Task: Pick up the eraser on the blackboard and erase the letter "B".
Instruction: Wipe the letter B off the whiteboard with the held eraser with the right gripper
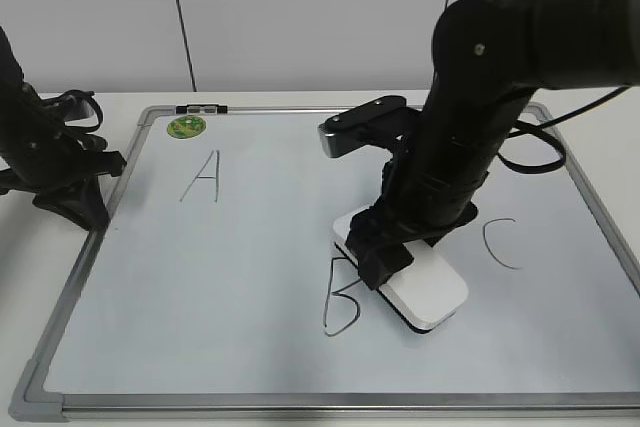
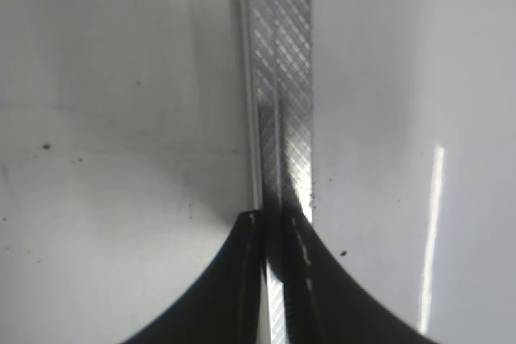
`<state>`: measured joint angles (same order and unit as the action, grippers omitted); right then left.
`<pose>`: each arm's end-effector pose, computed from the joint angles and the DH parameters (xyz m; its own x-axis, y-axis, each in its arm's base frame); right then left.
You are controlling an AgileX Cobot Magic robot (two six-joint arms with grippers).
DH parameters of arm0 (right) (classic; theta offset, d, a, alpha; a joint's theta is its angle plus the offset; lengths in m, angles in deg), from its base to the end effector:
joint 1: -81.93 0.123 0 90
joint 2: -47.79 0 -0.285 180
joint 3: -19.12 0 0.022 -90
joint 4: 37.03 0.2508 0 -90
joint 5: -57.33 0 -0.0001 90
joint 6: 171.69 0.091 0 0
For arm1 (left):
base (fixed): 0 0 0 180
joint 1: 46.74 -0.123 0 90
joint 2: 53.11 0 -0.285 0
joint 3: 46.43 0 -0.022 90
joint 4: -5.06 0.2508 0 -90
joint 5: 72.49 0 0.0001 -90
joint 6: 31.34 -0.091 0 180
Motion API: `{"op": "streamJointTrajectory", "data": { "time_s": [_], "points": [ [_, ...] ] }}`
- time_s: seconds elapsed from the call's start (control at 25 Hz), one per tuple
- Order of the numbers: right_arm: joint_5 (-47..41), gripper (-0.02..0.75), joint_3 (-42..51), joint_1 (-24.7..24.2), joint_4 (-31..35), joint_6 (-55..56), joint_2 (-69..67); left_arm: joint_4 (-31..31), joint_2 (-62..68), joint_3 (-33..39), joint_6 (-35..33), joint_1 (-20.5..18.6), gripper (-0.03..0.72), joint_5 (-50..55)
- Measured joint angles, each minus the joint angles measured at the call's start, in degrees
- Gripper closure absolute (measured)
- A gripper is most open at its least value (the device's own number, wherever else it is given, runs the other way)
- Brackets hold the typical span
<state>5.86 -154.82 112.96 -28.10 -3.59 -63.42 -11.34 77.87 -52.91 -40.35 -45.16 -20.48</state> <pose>0.2978 0.1921 0.2048 -0.7758 -0.5940 -0.2129 -0.6216 0.7774 0.0961 0.4124 -0.0317 0.1258 -0.9971 0.0061 -0.0762 0.0230 0.9744 -0.2235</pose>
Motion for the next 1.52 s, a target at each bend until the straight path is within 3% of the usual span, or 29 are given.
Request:
{"op": "streamJointTrajectory", "data": {
  "time_s": [0.36, 1.04, 1.52],
  "points": [
    [0.0, 0.204, -7.0, 3.8, -7.8, -0.1, -9.5, -0.1, 0.0, 0.0, 0.0, 0.0, 0.657, 0.0],
    [1.7, 0.204, -8.3, 8.8, -11.3, -0.1, -14.1, -0.1, 0.0, 0.0, 0.0, 0.0, 0.657, 0.0],
    [4.3, 0.204, -8.4, 16.9, -11.9, -0.3, -14.4, -0.1, 0.0, 0.0, 0.0, 0.0, 0.657, 0.0]
  ]
}}
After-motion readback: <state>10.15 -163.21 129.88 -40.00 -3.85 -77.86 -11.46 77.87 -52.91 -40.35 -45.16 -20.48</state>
